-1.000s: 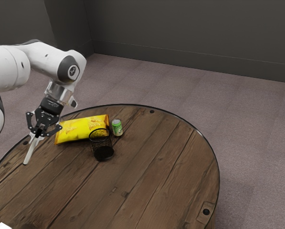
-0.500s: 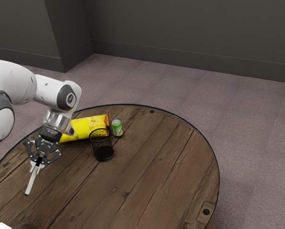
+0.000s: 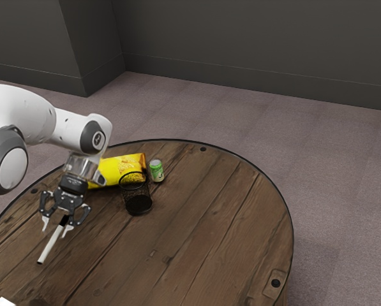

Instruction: Take the marker out of the pen holder and place it to the left of the pen holder.

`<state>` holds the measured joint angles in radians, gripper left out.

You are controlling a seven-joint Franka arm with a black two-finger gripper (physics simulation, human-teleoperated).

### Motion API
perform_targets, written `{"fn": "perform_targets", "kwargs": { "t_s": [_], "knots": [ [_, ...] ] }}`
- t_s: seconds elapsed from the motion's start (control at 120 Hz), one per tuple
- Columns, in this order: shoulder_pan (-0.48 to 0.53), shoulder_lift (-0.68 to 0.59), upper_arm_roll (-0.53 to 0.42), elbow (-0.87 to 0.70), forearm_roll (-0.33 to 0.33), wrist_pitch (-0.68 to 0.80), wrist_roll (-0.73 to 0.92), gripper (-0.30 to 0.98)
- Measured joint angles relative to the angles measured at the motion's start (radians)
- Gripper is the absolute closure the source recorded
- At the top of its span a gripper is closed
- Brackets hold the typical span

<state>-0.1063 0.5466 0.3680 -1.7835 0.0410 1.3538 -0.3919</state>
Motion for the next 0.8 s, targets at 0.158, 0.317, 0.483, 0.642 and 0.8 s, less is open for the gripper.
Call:
{"fn": "perform_targets", "kwargs": {
  "t_s": [0.158,0.317,0.483,0.642,0.8],
  "knots": [
    [-0.001,-0.014,0.001,0.01,-0.002,0.006,0.027,0.2],
    [-0.002,-0.039,0.002,0.011,-0.002,0.009,0.057,0.11],
    [-0.045,-0.3,-0.001,0.028,-0.002,0.062,0.086,0.07],
    [-0.052,-0.387,-0.01,0.176,-0.06,0.208,0.164,0.05],
    [-0.053,-0.41,-0.069,0.213,-0.023,0.286,0.193,0.03]
  ]
}}
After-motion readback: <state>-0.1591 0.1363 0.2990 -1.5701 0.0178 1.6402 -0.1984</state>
